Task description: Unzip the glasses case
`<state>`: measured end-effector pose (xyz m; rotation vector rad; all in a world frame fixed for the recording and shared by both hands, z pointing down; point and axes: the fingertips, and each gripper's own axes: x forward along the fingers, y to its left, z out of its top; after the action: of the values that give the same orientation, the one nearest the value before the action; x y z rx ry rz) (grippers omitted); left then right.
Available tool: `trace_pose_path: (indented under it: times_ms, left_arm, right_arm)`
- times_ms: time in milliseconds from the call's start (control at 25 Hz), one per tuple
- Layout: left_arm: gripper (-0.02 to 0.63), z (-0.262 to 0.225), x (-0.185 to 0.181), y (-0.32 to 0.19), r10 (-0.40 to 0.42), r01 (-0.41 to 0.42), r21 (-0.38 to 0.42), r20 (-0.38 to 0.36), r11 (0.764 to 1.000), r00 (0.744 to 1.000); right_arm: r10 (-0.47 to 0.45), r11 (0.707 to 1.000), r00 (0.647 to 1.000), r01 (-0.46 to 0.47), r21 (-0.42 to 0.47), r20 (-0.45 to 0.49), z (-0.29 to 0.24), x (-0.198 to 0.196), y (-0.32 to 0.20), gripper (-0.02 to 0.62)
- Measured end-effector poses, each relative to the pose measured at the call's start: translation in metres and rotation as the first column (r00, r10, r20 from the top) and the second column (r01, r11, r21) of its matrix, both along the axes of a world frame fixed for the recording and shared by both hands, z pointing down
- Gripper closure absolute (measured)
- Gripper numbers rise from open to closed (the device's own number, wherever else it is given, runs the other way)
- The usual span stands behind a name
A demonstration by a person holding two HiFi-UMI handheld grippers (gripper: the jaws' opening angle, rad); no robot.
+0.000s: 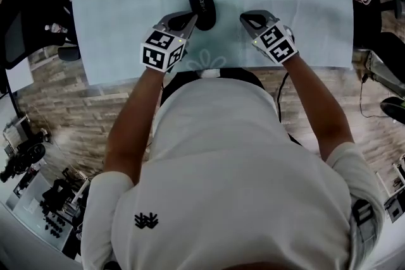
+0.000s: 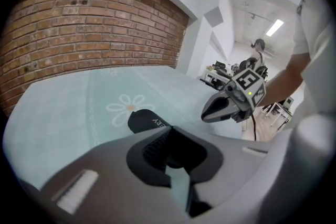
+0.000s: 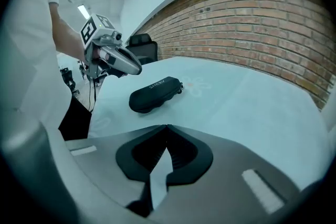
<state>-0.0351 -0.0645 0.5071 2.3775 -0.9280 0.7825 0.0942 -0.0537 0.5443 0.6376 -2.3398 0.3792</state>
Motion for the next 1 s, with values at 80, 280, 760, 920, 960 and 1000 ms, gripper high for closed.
trace_pose_path:
  times_ms: [80,280,760,920,960,1000]
  left_arm:
    - [0.554,-0.009,-0.002,0.009,0.006,-0.006,0.007,-0.022,1.000,1.000]
    - [0.554,-0.033,-0.016,0.038,0.010,-0.010,0.000,-0.104,1.000,0.995]
    - [0.554,-0.086,-0.111,0.120,0.028,-0.016,0.061,-0.204,0.998,0.979]
    - [0.554,-0.097,-0.143,0.147,0.054,-0.037,0.084,-0.217,0.996,0.975]
    - [0.554,-0.099,-0.148,0.154,0.066,-0.047,0.089,-0.216,0.995,0.974]
    - [0.554,-0.100,-0.153,0.161,0.078,-0.058,0.096,-0.217,0.994,0.973]
  right_arm:
    - [0.044,0.999,0.999,-0.044,-0.010,0.022,-0.007,0.003,0.018,0.595]
    - [0.101,0.995,0.994,-0.101,0.004,0.032,-0.025,0.002,0.060,0.595]
    - [0.248,0.964,0.968,-0.250,0.093,0.031,-0.084,-0.053,0.146,0.595]
    - [0.272,0.956,0.961,-0.275,0.102,0.046,-0.098,-0.083,0.174,0.595]
    - [0.290,0.950,0.955,-0.295,0.103,0.059,-0.103,-0.089,0.180,0.595]
    - [0.309,0.943,0.948,-0.315,0.106,0.072,-0.107,-0.093,0.187,0.595]
